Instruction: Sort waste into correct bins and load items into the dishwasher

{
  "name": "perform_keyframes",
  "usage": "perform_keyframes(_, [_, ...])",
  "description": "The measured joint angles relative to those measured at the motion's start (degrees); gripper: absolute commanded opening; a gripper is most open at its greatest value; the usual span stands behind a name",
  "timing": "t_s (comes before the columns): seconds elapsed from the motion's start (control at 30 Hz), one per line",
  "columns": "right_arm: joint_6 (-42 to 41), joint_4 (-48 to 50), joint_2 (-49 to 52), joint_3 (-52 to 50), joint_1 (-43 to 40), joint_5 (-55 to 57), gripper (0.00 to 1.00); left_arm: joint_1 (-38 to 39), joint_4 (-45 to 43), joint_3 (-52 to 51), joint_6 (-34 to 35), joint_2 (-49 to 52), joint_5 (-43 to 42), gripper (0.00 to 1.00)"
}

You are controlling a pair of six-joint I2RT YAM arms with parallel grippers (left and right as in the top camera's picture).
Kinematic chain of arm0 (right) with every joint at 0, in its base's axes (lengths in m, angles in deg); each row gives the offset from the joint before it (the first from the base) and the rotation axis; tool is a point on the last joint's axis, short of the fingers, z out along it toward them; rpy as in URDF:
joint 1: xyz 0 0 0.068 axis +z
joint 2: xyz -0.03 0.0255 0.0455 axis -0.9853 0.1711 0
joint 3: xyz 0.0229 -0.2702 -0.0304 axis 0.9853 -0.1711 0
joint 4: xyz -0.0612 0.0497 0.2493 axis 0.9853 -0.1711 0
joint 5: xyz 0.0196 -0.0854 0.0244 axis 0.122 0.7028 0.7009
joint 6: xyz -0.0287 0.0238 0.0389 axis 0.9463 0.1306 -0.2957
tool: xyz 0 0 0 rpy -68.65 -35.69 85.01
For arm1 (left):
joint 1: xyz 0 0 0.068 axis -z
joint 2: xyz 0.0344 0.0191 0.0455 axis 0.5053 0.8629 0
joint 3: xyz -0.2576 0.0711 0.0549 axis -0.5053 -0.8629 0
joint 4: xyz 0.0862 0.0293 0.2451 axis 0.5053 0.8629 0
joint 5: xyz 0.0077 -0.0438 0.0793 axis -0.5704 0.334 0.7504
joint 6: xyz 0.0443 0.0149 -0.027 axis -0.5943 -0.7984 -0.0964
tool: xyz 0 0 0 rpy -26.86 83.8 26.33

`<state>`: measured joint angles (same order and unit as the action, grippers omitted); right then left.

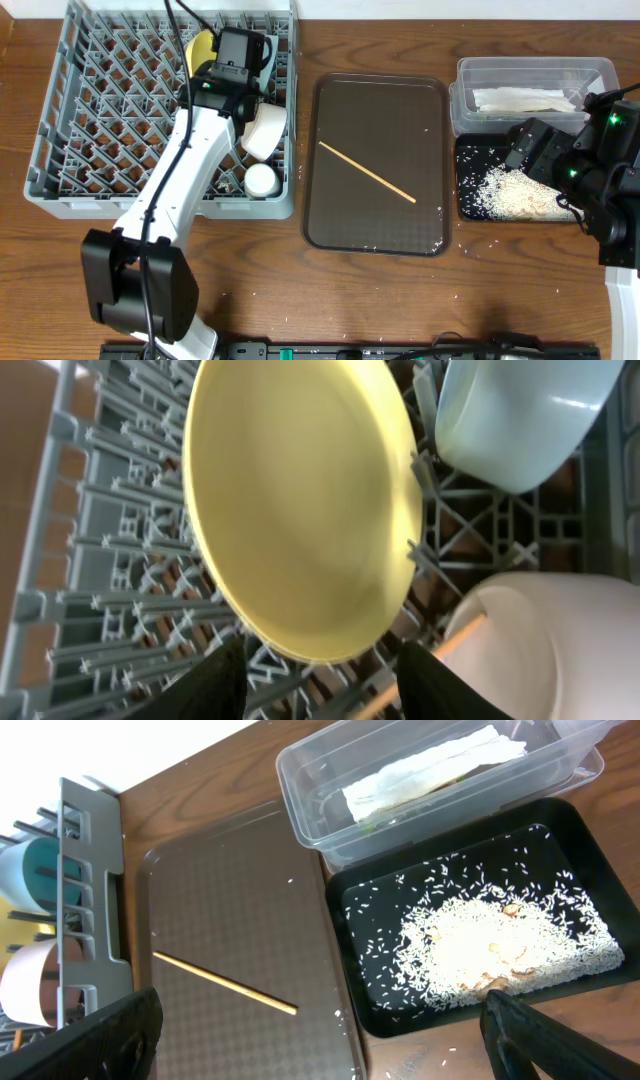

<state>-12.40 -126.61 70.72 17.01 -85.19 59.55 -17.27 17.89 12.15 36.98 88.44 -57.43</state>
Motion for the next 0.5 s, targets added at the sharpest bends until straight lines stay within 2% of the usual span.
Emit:
perform_keyframes(0.17, [0.0,0.0,0.0,0.0,0.0,0.0,0.99,0.0,3.6,0.3,4.2,-5.1,-8.5,0.5])
perform_keyframes(0.33, [0.0,0.0,0.0,0.0,0.0,0.0,0.99,0.2,6.1,1.4,9.5,-10.8,-24.1,0.45])
perform_keyframes(0.5, [0.0,0.0,0.0,0.0,0.0,0.0,0.99,3.5,5.1,1.8,12.7,-10.4,-33.2,0.45])
